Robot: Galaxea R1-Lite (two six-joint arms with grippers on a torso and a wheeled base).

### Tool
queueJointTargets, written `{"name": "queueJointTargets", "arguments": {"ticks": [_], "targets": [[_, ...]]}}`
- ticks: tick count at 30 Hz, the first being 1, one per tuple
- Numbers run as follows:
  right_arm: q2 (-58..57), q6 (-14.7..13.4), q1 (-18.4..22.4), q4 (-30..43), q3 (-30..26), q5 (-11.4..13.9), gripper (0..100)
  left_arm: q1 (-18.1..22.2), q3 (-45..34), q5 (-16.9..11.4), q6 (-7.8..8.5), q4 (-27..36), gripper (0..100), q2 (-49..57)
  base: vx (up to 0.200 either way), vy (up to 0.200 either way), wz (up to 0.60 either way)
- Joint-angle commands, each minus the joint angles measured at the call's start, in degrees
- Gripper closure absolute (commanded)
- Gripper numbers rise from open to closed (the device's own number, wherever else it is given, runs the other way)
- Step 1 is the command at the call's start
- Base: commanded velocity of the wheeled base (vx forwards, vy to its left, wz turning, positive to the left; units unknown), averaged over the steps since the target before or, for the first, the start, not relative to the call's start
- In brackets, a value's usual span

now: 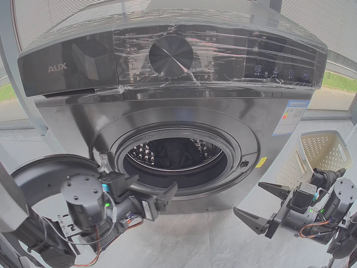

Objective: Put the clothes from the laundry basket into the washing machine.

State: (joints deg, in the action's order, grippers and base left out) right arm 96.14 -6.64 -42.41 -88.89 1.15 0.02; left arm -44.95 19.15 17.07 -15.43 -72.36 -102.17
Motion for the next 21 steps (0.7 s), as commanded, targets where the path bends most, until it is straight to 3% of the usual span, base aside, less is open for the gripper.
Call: {"name": "queueJointTargets", "arguments": {"ticks": [1,7,9,17,21], "targets": [[-4.38,-0.12,0.31,0.30,-1.15,-1.52,0,0.03,-7.02,2.01,-0.91,-1.03,0,11.99,0.000,0.000,0.00],[-5.34,-0.12,0.40,0.39,-1.15,-1.87,0,1.00,-9.31,2.09,-0.47,-1.03,0,16.56,0.000,0.000,0.00],[-5.17,-0.12,0.66,0.39,-1.15,-1.78,0,1.09,-9.40,2.27,0.58,-1.03,0,16.56,0.000,0.000,0.00],[-6.14,-0.12,5.32,0.48,-1.15,-1.78,0,3.11,-11.33,3.06,3.39,-1.11,0,16.92,0.000,0.000,0.00],[-7.19,-0.12,7.08,0.92,-1.15,-1.78,0,4.69,-12.30,2.88,3.48,-1.11,0,18.23,0.000,0.000,0.00]]}}
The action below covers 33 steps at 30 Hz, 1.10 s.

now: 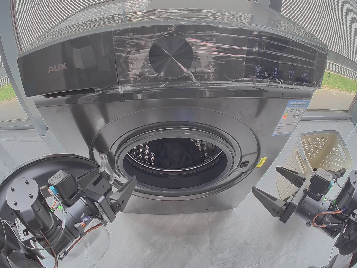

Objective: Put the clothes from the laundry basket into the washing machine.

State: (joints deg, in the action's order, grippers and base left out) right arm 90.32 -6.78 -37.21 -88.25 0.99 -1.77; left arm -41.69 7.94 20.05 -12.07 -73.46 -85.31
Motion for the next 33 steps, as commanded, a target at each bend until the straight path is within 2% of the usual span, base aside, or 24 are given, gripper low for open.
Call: {"name": "queueJointTargets", "arguments": {"ticks": [1,3,7,10,13,16,17,19,23,25,26,29,33], "targets": [[-1.37,-0.08,2.05,0.53,-0.99,0.10,0,1.79,-1.26,-0.19,0.12,-0.02,0,1.46,0.000,0.000,0.00],[-1.37,-0.08,2.75,2.03,-0.99,0.10,0,3.46,-2.22,-0.28,0.12,-0.10,0,1.73,0.000,0.000,0.00],[-1.55,0.01,3.46,3.52,-0.99,0.01,0,3.81,-4.33,-0.81,0.03,-0.19,0,4.36,0.000,0.000,0.00],[-3.48,0.19,3.81,3.78,-0.99,-0.61,0,3.46,-4.95,-0.81,0.99,-0.19,0,6.91,-0.133,0.000,0.00],[-7.35,0.36,3.72,5.02,-0.99,-2.36,0,3.28,-5.83,-0.81,3.19,-0.10,0,10.08,-0.200,0.000,0.00],[-11.13,0.36,3.46,8.97,-0.99,-2.71,0,3.20,-6.88,-0.72,5.56,-0.10,0,12.18,-0.200,0.000,0.00],[-14.91,0.36,3.46,13.72,-0.99,-2.71,0,3.20,-7.76,-0.63,7.32,-0.02,0,13.94,-0.200,0.000,0.00],[-21.41,0.71,3.72,21.54,-0.99,-2.63,0,3.20,-7.94,-0.45,8.64,0.77,0,17.19,-0.200,0.000,0.00],[-32.49,0.89,4.16,33.32,-0.99,-2.98,0,3.46,-7.94,-0.19,8.90,3.59,0,21.76,-0.200,0.000,0.00],[-37.23,0.80,5.21,38.33,-0.99,-4.82,0,3.46,-7.94,-0.10,9.08,6.22,0,24.31,-0.200,0.000,0.00],[-40.05,0.71,6.09,41.49,-0.99,-6.67,0,3.46,-7.94,-0.10,9.17,8.51,0,26.51,-0.200,0.000,0.00],[-45.76,0.63,9.17,45.71,-0.99,-8.43,0,3.64,-7.94,-0.37,9.26,14.22,0,31.26,-0.200,0.000,0.00],[-52.97,2.03,15.06,49.14,-0.99,-8.25,0,4.16,-7.94,-0.19,9.43,22.66,0,35.83,-0.200,0.000,0.00]]}}
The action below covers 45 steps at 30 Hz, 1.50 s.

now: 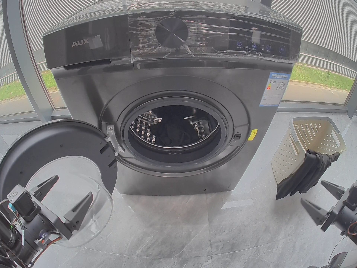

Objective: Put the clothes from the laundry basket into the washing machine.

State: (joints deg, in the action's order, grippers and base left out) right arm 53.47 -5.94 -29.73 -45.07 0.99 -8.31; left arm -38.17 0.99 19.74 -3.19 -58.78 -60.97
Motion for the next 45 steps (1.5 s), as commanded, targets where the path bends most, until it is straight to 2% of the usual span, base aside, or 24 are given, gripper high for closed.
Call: {"name": "queueJointTargets", "arguments": {"ticks": [1,3,7,8,10,13,14,16,19,21,23,24,26,30,32,33,34,36,39,41,42,43,44,45], "targets": [[-17.08,2.07,8.73,6.48,-0.99,-1.53,0,0.90,-0.99,0.13,0.38,8.60,0,12.45,-0.200,0.000,0.00],[-19.28,4.27,12.42,8.59,-0.99,-1.44,0,2.49,-0.99,0.13,-0.23,10.71,0,15.35,-0.200,0.000,0.00],[-22.35,5.15,16.02,10.70,-0.99,-1.09,0,5.65,-0.99,0.04,-0.06,14.66,0,19.66,-0.100,0.000,0.00],[-25.43,5.23,17.60,12.02,-0.99,-0.65,0,8.99,-0.99,-0.05,0.38,18.18,0,23.52,0.000,0.000,0.00],[-30.00,4.79,18.39,14.75,-0.99,-0.12,0,11.19,-0.99,-0.05,0.38,23.10,0,27.65,0.000,0.000,0.00],[-37.38,4.62,19.19,21.07,-0.99,0.40,0,12.07,-0.99,-0.66,-0.41,31.45,0,35.83,0.000,0.000,0.00],[-44.42,5.15,21.12,27.93,-0.99,0.58,0,11.98,-0.99,-1.54,-1.64,39.27,0,41.72,0.000,0.000,0.00],[-49.95,5.41,22.26,33.73,-0.99,0.84,0,12.42,-0.99,-2.69,-3.75,46.57,0,45.85,0.000,0.000,0.00],[-47.76,4.88,22.35,32.76,-0.99,0.67,0,13.65,-0.99,-3.04,-5.07,52.02,0,48.66,0.000,0.000,0.00],[-48.11,5.06,22.44,34.61,-0.99,0.23,0,18.13,-0.99,-3.21,-4.54,53.16,0,49.19,0.000,0.000,0.00],[-48.19,5.59,23.40,35.40,-0.99,0.14,0,21.47,-0.99,-3.74,-2.08,53.25,0,48.84,0.000,0.000,0.00],[-48.46,5.76,25.51,35.31,-0.99,0.05,0,23.93,-0.99,-4.18,-0.32,53.42,0,49.10,0.000,0.000,0.00],[-51.89,6.55,32.28,36.63,-0.99,0.93,0,29.91,-0.99,-5.06,0.56,53.77,0,50.86,0.000,0.000,0.00],[-53.47,4.35,29.47,41.55,-0.81,1.19,0,36.24,-0.99,-7.52,1.61,54.39,0,57.27,0.000,0.000,0.00],[-53.47,-0.39,29.73,41.55,-0.81,3.92,0,38.17,-0.99,-10.68,2.93,54.56,0,60.79,0.000,0.000,0.00],[-53.47,-1.36,29.91,41.29,-0.99,9.28,0,38.26,-0.99,-13.41,4.60,54.56,0,60.97,0.000,0.000,0.00],[-53.47,-0.30,29.91,41.11,-0.99,11.74,0,38.26,-0.99,-14.29,4.95,54.65,0,60.97,0.000,0.000,0.00],[-53.47,2.51,29.91,41.29,-0.99,11.30,0,38.26,-0.90,-14.20,5.22,54.83,0,60.97,0.000,0.000,0.00],[-53.47,3.21,29.73,42.17,-0.72,9.90,0,38.26,-0.99,-12.88,5.83,55.27,0,60.97,0.000,0.000,0.00],[-53.47,3.48,29.73,42.87,-0.37,5.06,0,38.17,-0.90,-11.12,4.34,55.88,0,60.97,0.000,0.000,0.00],[-53.47,3.56,29.73,42.78,-0.46,4.71,0,38.26,-0.90,-11.21,4.25,55.88,0,60.97,0.000,0.000,0.00],[-53.47,5.23,29.82,42.78,-0.55,3.83,0,38.26,-0.90,-12.09,3.11,55.88,0,60.97,0.000,0.000,0.00],[-53.47,8.40,29.91,42.70,-0.55,6.91,0,38.26,-0.99,-14.38,2.14,55.97,0,60.97,0.000,0.000,0.00],[-53.47,10.07,29.64,42.70,-0.46,9.81,0,38.17,-0.99,-17.36,2.67,57.46,0,60.70,0.000,0.000,0.00]]}}
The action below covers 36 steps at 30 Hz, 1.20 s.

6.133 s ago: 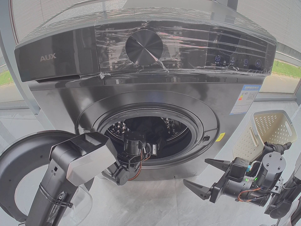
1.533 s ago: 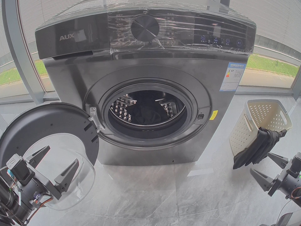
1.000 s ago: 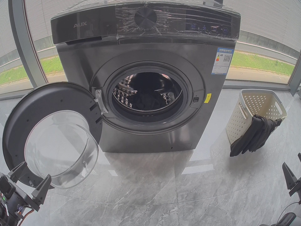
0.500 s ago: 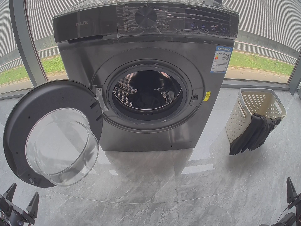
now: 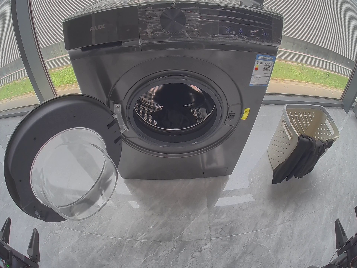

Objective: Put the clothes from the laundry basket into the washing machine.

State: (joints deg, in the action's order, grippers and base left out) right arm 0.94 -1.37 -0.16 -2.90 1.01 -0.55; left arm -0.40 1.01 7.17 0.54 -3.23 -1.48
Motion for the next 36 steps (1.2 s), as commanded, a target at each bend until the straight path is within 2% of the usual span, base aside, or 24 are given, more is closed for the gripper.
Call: {"name": "queueJointTargets", "arguments": {"ticks": [1,2,4,5,6,7,8,9,11,12,13,16,18,19,20,21,25,28,29,31,32,36], "targets": [[-0.94,4.62,0.16,1.93,0.04,4.33,0,0.31,-0.92,-7.70,-1.06,3.41,0,1.30,0.000,0.000,0.00],[-0.94,2.24,0.25,2.99,0.48,4.33,0,0.31,-0.66,-8.57,-0.80,4.55,0,1.30,0.000,0.000,0.00],[-0.94,2.24,0.25,2.99,0.48,4.33,0,0.31,-0.66,-8.57,-0.80,4.55,0,1.30,0.000,0.000,0.00],[-0.94,-1.54,0.16,3.87,0.83,0.90,0,0.40,-0.92,-6.99,-0.80,3.23,0,1.39,0.000,0.000,0.00],[-0.94,-1.54,0.16,3.87,0.83,0.90,0,0.40,-0.92,-6.99,-0.80,3.23,0,1.39,0.000,0.000,0.00],[-0.94,-2.06,0.07,3.52,0.66,-5.16,0,0.40,-1.01,-6.64,-1.24,3.14,0,1.39,0.000,0.000,0.00],[-0.94,-2.41,0.07,3.34,0.57,-7.19,0,0.40,-1.01,-6.46,-1.33,3.14,0,1.39,0.000,0.000,0.00],[-0.94,-1.97,0.25,2.99,0.48,-6.48,0,0.40,-1.01,-6.38,-1.15,3.14,0,1.39,0.000,-0.200,0.00],[-0.94,-1.36,0.25,2.37,0.22,-0.51,0,0.40,-1.01,-6.38,-0.71,3.14,0,1.48,0.000,-0.200,0.00],[-0.94,-1.01,0.07,2.46,0.31,0.90,0,0.40,-1.01,-6.38,-0.71,3.14,0,1.39,0.000,-0.200,0.00],[-0.94,-0.39,0.16,2.37,0.31,0.99,0,0.40,-1.01,-6.38,-0.89,3.14,0,1.39,0.000,-0.200,0.00],[-0.94,0.75,0.16,3.34,0.57,-2.26,0,0.49,-1.01,-6.38,-0.71,3.14,0,1.39,0.000,-0.200,0.00],[-0.94,0.84,0.16,3.34,0.57,-2.44,0,0.49,-1.01,-6.38,-0.71,3.14,0,1.48,0.000,-0.200,0.00],[-0.94,2.42,0.25,3.25,0.57,-9.65,0,0.40,-1.01,-6.29,-0.98,3.14,0,1.39,0.000,-0.200,0.00],[-0.94,2.68,0.25,2.99,0.48,-10.70,0,0.40,-1.01,-6.29,-0.98,3.14,0,1.39,0.000,-0.200,0.00],[-0.94,3.04,0.16,2.73,0.39,-10.17,0,0.40,-1.01,-6.29,-0.98,3.14,0,1.39,0.000,-0.200,0.00],[-0.94,2.95,0.07,2.11,-0.05,-4.20,0,0.40,-1.01,-6.29,-1.06,3.14,0,1.39,0.000,-0.200,0.00],[-0.94,2.95,0.16,0.35,-0.75,-2.97,0,0.40,-1.01,-6.29,-0.89,3.14,0,1.39,0.000,-0.200,0.00],[-0.94,1.54,0.16,1.23,-1.01,-2.26,0,0.40,-1.01,-6.29,-0.89,3.14,0,1.39,0.000,-0.200,0.00],[-0.94,1.01,-0.02,2.64,-1.01,-0.59,0,0.40,-1.01,-6.29,-0.89,3.14,0,1.39,0.000,-0.200,0.00],[-0.94,0.75,0.07,3.08,-0.84,-0.07,0,0.40,-1.01,-6.29,-1.06,3.14,0,1.39,0.000,-0.200,0.00],[-0.94,0.31,0.16,2.55,-1.01,-1.39,0,0.40,-1.01,-6.29,-0.89,3.14,0,1.39,0.000,-0.200,0.00]]}}
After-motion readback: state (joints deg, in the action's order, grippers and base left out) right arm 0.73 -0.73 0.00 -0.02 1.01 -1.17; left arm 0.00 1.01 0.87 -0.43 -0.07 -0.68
